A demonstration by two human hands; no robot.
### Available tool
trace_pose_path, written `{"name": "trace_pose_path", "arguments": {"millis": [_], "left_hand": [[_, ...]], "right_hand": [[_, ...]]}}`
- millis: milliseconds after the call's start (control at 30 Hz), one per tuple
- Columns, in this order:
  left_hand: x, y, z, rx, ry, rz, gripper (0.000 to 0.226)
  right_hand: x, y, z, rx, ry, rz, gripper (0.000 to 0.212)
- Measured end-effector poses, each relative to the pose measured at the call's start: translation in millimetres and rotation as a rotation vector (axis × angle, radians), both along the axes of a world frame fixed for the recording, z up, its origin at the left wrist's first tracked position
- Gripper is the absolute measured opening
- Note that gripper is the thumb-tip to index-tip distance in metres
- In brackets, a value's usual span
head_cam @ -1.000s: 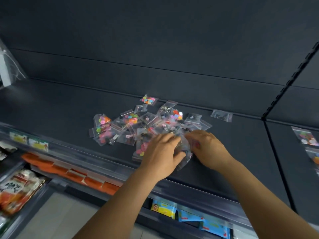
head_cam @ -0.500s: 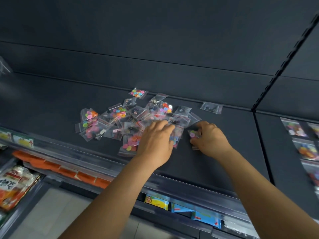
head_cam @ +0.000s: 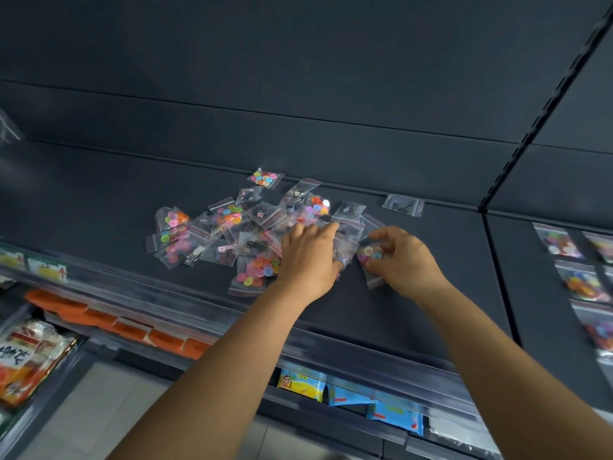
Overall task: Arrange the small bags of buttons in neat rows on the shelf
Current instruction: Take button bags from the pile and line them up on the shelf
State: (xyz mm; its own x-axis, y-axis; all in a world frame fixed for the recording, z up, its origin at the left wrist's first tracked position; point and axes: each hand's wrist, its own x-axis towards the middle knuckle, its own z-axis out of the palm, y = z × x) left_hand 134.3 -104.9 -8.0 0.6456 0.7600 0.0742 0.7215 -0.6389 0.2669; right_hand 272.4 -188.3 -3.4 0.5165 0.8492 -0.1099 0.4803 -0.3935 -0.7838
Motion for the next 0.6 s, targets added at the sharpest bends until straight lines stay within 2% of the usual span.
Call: {"name": "trace_pose_path", "arguments": {"millis": [67,233,333,433,533,600], "left_hand": [[0,-2,0,0.008,-0.09,0.002,0.06],[-3,-4,1,0.033,-0.268,-0.003,0.026],[2,-7,8,-0.034,-0.38,-0.058,0.015],[11,-14,16,-0.163,-0.49,-0.088,0.008],[25,-25,22,-0.252,-0.526,-0.149,0.007],[36,-35,22,-0.285,-0.527,-0.18,0.008]], "right_hand": [[1,-1,-2,0.006,0.05,-0.037,0.037],[3,-9,-3,0.08,0.067,-0.102,0.007],[4,-15,1,0.14,0.06,-0.182,0.013],[7,-25,7,0.218,0.13,-0.289,0.015],[10,-40,15,0.278,0.196,-0.342,0.022],[15,-53,19,0.314,0.187,-0.388,0.019]]}}
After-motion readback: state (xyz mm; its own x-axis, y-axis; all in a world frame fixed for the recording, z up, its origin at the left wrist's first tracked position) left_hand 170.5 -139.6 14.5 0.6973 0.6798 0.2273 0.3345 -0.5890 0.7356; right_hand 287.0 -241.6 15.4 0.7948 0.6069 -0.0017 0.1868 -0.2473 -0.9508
